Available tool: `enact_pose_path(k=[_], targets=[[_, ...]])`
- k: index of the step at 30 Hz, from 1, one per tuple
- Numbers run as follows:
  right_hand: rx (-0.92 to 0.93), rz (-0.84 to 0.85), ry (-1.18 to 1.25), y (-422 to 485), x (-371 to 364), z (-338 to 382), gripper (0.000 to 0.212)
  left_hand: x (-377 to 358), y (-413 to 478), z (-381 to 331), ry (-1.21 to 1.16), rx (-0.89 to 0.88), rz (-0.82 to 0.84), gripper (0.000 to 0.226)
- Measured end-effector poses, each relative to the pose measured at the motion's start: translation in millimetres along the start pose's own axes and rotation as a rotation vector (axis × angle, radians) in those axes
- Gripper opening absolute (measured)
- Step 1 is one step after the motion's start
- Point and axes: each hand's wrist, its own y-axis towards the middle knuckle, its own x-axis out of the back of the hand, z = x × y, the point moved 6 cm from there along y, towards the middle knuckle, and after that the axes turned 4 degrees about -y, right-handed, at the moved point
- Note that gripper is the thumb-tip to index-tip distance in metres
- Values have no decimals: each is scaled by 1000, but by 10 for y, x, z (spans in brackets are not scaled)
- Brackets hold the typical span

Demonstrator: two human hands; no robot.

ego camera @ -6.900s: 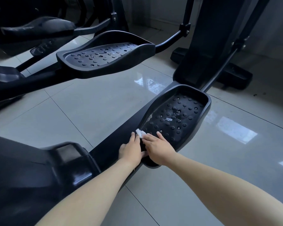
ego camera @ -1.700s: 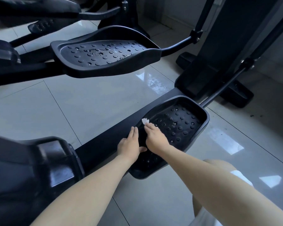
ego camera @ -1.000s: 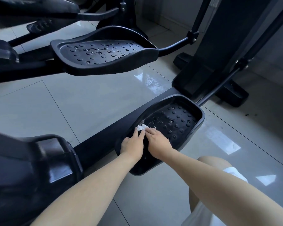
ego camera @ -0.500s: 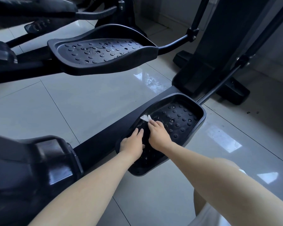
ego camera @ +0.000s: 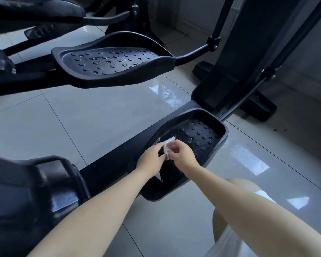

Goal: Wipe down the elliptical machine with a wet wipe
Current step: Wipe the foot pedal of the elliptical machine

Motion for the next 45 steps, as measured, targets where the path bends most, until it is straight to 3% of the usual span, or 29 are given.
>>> enact_pose_path(k=[2, 5, 9, 14, 18, 23, 28, 30, 34, 38, 45], targets=[[-5, 0, 85, 3, 38, 5, 23, -20, 22, -23, -118, 10, 11, 36], [30, -33, 19, 21, 80, 21, 23, -44, 48, -8, -217, 49, 12, 27], [23, -14, 10, 42, 50, 7, 11, -38, 78, 6, -197, 47, -16, 24], [41, -117, -156, 187, 164, 54, 6, -6, 140, 48, -3, -1, -36, 37], [30, -201, -384, 415, 247, 15, 32, -38, 189, 75, 302, 4, 53, 55], [132, -178, -664, 589, 117, -4, 53, -149, 235, 157, 467, -15, 71, 59], [346, -63, -750, 499, -195, 39, 38, -141, 283, 154, 440, 5, 82, 61], [398, 3, -809, 468, -251, 19, 42, -156, 282, 152, 439, 11, 90, 61], [292, -106, -867, 550, 43, -34, 59, -190, 273, 156, 458, 12, 92, 61], [195, -149, -828, 559, 93, -32, 59, -211, 284, 182, 472, 21, 91, 61], [384, 45, -844, 384, -195, -6, 52, -196, 273, 155, 440, 29, 93, 61]])
